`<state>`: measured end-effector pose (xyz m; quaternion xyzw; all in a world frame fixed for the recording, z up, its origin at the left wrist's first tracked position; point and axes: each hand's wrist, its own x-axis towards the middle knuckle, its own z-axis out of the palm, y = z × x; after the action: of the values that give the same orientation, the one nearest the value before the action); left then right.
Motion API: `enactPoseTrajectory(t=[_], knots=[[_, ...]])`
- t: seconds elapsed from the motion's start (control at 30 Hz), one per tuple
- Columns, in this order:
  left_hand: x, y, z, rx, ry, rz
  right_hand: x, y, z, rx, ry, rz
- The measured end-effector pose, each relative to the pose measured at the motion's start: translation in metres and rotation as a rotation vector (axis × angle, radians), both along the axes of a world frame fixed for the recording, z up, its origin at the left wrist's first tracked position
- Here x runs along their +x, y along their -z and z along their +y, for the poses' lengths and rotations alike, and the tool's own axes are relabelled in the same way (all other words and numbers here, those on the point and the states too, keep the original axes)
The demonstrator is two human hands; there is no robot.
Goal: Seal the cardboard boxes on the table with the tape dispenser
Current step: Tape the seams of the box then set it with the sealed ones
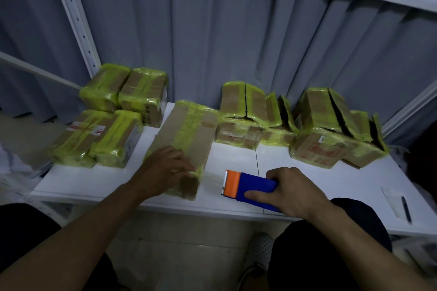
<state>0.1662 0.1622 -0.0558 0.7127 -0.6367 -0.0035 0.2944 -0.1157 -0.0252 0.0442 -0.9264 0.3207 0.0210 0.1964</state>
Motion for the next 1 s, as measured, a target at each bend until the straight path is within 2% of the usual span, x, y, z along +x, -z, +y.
enactPoseTrajectory(t=[0.5,0.9,1.0], knots=[[-0.001,-0.001,-0.003,0.053,-0.004,-0.015,0.039,0.050,-0.019,0.007,-0.018,0.104],[0.000,0.002,-0.004,0.070,-0.008,0.048,0.077,0.085,-0.023,0.089,-0.082,0.108],[-0.005,0.001,-0.006,0.021,-0.051,0.096,0.080,0.086,-0.026,0.098,-0.095,0.114]])
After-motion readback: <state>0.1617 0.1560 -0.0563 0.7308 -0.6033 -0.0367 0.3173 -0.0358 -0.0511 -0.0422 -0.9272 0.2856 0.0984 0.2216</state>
